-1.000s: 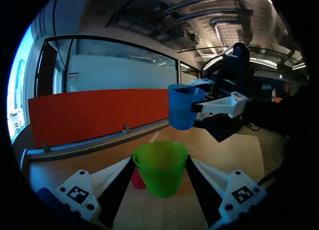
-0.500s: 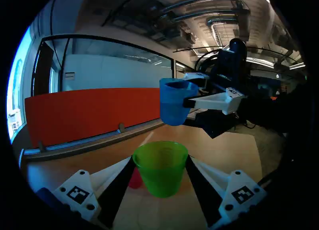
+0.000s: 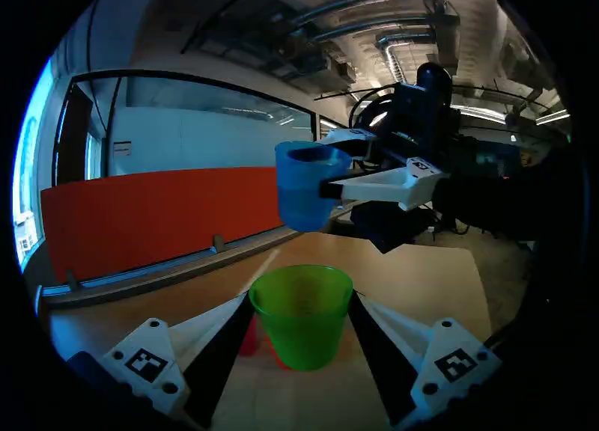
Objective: Pour water
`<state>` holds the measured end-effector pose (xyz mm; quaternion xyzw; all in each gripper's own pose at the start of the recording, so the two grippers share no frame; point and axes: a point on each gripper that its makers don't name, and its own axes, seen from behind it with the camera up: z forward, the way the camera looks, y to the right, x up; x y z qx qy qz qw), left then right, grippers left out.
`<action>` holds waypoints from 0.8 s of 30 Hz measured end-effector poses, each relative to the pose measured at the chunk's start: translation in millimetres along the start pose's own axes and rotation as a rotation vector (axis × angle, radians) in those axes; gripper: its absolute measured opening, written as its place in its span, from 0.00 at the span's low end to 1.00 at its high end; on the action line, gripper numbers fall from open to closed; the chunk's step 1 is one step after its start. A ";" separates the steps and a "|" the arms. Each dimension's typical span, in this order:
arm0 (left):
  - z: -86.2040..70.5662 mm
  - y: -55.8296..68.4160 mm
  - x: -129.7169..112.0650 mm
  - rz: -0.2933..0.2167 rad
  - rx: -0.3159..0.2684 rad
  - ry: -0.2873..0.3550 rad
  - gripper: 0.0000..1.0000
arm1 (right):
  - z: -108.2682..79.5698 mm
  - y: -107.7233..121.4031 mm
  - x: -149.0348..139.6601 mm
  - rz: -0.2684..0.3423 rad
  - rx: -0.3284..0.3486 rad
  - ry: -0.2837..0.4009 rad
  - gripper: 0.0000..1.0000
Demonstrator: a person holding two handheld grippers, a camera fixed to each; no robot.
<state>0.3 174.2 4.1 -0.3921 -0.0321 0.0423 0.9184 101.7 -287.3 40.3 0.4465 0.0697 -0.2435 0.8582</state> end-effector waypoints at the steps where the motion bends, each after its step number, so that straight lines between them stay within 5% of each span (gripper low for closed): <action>1: 0.2 0.7 0.0 0.000 -0.001 0.002 0.88 | 0.2 0.3 -0.1 -0.003 0.000 -0.001 0.90; 24: 3.3 17.4 -3.6 0.010 -0.031 0.015 0.88 | 6.0 5.2 3.1 -0.100 -0.006 -0.010 0.90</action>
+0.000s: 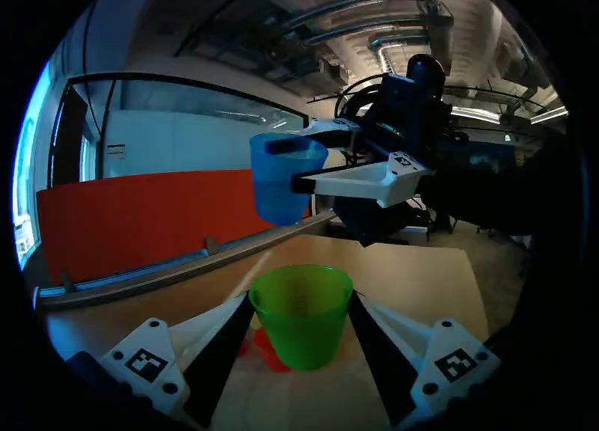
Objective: Pour water
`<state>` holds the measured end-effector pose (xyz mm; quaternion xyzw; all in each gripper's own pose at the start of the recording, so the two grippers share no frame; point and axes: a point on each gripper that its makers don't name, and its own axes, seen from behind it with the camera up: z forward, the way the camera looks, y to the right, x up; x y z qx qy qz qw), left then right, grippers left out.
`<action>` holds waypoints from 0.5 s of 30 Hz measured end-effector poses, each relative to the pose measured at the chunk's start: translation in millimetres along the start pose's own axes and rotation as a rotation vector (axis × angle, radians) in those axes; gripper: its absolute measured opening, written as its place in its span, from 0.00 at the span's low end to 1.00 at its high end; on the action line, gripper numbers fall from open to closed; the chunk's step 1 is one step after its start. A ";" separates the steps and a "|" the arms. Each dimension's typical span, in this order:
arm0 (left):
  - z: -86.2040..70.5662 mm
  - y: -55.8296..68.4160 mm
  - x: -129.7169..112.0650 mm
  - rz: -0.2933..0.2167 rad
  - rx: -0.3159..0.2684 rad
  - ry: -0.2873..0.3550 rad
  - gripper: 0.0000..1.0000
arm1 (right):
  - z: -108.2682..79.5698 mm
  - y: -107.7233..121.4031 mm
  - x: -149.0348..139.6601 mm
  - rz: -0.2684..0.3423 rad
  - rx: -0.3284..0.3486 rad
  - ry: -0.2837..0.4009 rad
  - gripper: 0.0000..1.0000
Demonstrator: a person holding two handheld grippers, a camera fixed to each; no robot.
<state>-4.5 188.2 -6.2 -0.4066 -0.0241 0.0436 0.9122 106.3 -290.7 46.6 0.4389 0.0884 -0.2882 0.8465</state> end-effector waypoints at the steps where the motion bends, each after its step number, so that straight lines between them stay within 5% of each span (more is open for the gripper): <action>1: 0.2 0.9 -0.8 0.000 -0.002 -0.001 0.88 | 0.3 0.4 0.2 -0.006 -0.001 0.000 0.90; 15: 2.7 7.9 -4.5 0.016 -0.014 -0.004 0.88 | 2.6 2.0 1.7 -0.092 -0.008 -0.007 0.90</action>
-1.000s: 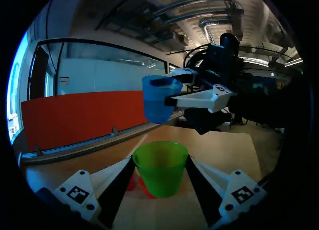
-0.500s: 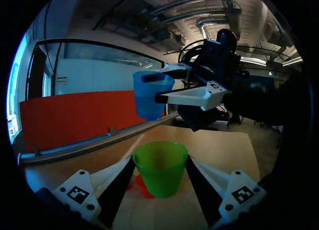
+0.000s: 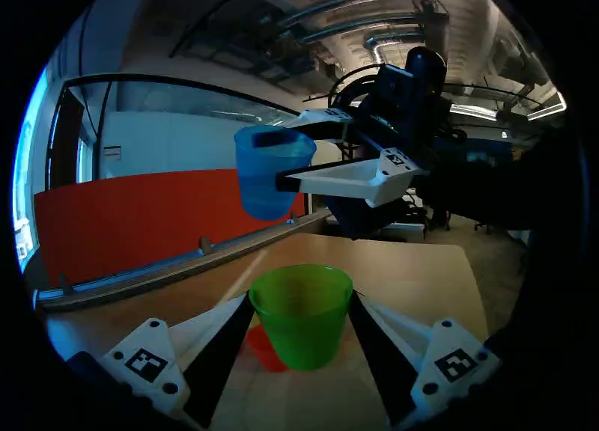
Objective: Pour water
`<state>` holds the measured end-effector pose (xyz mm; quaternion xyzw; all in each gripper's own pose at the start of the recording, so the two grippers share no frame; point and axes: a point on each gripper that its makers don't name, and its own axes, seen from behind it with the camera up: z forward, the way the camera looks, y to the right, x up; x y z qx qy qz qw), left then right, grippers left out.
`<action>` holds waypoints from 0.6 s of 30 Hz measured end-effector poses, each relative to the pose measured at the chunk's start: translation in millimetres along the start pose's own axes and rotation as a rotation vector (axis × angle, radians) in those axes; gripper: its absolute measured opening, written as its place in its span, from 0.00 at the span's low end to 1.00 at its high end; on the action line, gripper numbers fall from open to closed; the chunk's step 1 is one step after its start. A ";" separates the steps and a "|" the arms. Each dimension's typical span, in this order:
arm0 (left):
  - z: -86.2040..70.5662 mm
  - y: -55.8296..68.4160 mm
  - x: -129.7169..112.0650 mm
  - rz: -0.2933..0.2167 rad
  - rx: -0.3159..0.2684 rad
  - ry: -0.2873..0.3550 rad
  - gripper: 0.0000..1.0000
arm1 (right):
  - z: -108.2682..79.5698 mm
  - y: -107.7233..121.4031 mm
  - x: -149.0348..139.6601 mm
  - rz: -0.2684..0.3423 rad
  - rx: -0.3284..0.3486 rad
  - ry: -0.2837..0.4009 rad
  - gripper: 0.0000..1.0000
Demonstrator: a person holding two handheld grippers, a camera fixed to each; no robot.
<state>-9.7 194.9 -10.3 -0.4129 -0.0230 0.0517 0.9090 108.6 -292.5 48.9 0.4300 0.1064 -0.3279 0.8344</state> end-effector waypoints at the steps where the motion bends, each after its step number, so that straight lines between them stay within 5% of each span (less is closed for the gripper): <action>1: 0.0 0.5 -0.3 0.003 0.000 0.000 0.88 | 0.1 0.4 0.0 -0.005 -0.001 0.000 0.90; 18: 2.6 3.6 -1.4 0.011 -0.007 0.005 0.88 | 0.1 5.4 1.3 -0.066 -0.010 -0.005 0.90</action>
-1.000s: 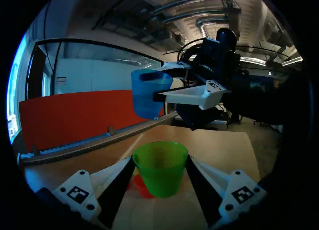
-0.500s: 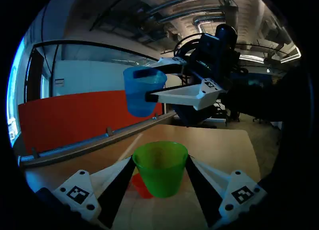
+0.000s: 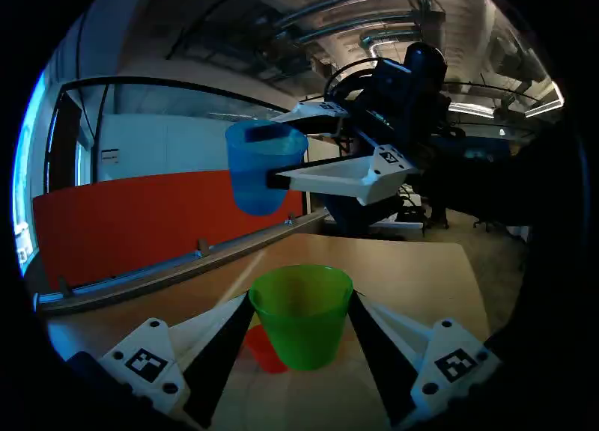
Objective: Pour water
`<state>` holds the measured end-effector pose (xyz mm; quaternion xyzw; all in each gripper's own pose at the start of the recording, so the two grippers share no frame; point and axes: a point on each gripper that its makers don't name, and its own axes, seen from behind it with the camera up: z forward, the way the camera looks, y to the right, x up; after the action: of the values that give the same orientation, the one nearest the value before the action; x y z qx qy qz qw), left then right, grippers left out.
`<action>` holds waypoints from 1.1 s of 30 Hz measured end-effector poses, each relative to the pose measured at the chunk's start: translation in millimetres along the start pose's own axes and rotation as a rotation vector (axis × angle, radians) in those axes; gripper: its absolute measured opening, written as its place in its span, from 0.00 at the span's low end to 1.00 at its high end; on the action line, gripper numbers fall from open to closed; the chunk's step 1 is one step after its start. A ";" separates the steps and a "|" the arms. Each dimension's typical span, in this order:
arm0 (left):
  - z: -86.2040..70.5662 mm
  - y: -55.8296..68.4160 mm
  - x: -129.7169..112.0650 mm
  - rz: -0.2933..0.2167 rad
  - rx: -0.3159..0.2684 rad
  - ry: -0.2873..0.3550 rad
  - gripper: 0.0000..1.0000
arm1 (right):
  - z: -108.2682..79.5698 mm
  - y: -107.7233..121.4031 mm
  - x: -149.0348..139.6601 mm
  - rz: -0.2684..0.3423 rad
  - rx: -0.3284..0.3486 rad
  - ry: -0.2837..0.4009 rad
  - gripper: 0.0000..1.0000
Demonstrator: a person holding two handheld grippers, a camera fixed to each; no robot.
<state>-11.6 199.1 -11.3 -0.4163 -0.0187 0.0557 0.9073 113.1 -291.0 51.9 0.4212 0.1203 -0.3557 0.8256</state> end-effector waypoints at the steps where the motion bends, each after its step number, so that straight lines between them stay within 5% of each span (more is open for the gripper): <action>1: 0.2 -0.2 0.7 -0.001 0.000 0.002 0.88 | 0.1 0.0 -0.1 -0.002 0.000 -0.001 0.90; 33: 6.4 -2.3 13.9 -0.003 0.000 0.029 0.88 | 3.5 1.6 2.0 -0.081 0.008 -0.011 0.91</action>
<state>1.9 204.0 -5.6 -0.4171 -0.0060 0.0480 0.9076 115.3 -294.0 54.0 0.4173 0.1313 -0.3914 0.8096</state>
